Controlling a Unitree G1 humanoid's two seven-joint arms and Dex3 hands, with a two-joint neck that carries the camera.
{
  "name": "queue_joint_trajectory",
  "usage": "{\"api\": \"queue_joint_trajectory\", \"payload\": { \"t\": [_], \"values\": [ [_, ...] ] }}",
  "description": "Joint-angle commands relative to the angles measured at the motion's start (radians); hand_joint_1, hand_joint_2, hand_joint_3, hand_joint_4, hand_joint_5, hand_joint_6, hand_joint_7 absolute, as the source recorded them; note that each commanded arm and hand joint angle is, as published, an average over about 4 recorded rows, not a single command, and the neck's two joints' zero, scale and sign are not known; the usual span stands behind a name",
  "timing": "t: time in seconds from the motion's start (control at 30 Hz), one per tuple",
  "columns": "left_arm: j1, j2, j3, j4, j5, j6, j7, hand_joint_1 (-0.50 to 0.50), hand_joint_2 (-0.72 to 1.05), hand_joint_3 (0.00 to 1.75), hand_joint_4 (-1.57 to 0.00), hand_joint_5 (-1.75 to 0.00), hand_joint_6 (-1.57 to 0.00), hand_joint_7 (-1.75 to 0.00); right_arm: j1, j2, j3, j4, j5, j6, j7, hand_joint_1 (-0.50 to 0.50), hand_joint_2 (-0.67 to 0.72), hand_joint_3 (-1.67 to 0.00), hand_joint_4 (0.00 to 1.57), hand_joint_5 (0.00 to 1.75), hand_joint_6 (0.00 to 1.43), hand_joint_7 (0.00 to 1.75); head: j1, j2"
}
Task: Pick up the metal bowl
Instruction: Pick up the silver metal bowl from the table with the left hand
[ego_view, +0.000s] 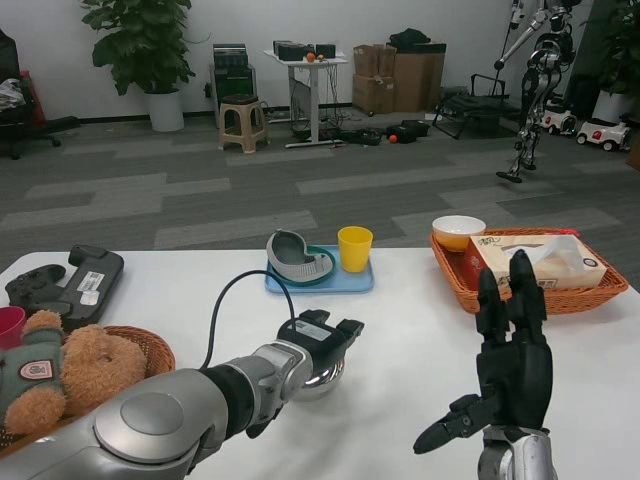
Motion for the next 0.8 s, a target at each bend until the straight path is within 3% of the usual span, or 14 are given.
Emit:
{"api": "queue_joint_trajectory", "payload": {
  "t": [0.03,0.17,0.33,0.4,0.57,0.67,0.8],
  "values": [
    [-0.005,0.001,-0.004,0.008,-0.005,0.0,0.003,-0.5,-0.55,0.0,0.0,-0.13,0.0,-0.44,0.005,-0.005,-0.001,-0.014,0.007,-0.01,-0.005,-0.04,0.72,0.0,0.0,0.0,0.0,0.07,-0.001,0.002],
    [-0.005,0.001,-0.007,0.014,-0.016,0.0,0.003,-0.5,-0.55,0.0,-0.04,-0.59,-0.09,-0.73,0.007,-0.005,-0.003,-0.017,0.008,-0.01,-0.005,-0.04,0.72,0.0,0.0,0.0,0.0,0.07,-0.003,0.003],
    [-0.002,0.001,-0.01,0.014,-0.027,0.003,0.001,-0.5,-0.55,0.0,-0.13,-0.92,-0.31,-1.26,0.007,-0.005,-0.003,-0.017,0.008,-0.01,-0.005,-0.04,0.72,0.0,0.0,0.0,0.0,0.07,-0.002,0.003],
    [-0.001,0.001,-0.01,0.015,-0.031,0.004,0.001,-0.5,-0.55,0.0,-0.17,-1.08,-0.4,-1.38,0.007,-0.005,-0.003,-0.017,0.008,-0.01,-0.005,-0.04,0.72,0.0,0.0,0.0,0.0,0.07,-0.001,0.003],
    [0.002,0.001,-0.01,0.018,-0.046,0.005,-0.002,-0.5,-0.55,0.0,-0.31,-1.44,-0.53,-1.52,0.007,-0.005,-0.003,-0.019,0.009,-0.01,-0.005,-0.04,0.72,0.0,0.0,0.0,0.0,0.1,-0.001,0.004],
    [0.004,0.001,-0.01,0.021,-0.05,0.007,-0.005,-0.5,-0.55,0.0,-0.58,-1.72,-0.64,-1.59,0.007,-0.005,-0.003,-0.019,0.009,-0.01,-0.005,-0.04,0.72,0.0,0.0,0.0,0.0,0.12,-0.002,0.004],
    [0.007,0.002,-0.01,0.023,-0.051,0.009,-0.01,-0.5,-0.55,0.0,-0.87,-1.75,-0.79,-1.66,0.007,-0.005,-0.004,-0.019,0.009,-0.01,-0.005,-0.04,0.72,0.0,0.0,0.0,0.0,0.07,-0.003,0.001]
  ]
}}
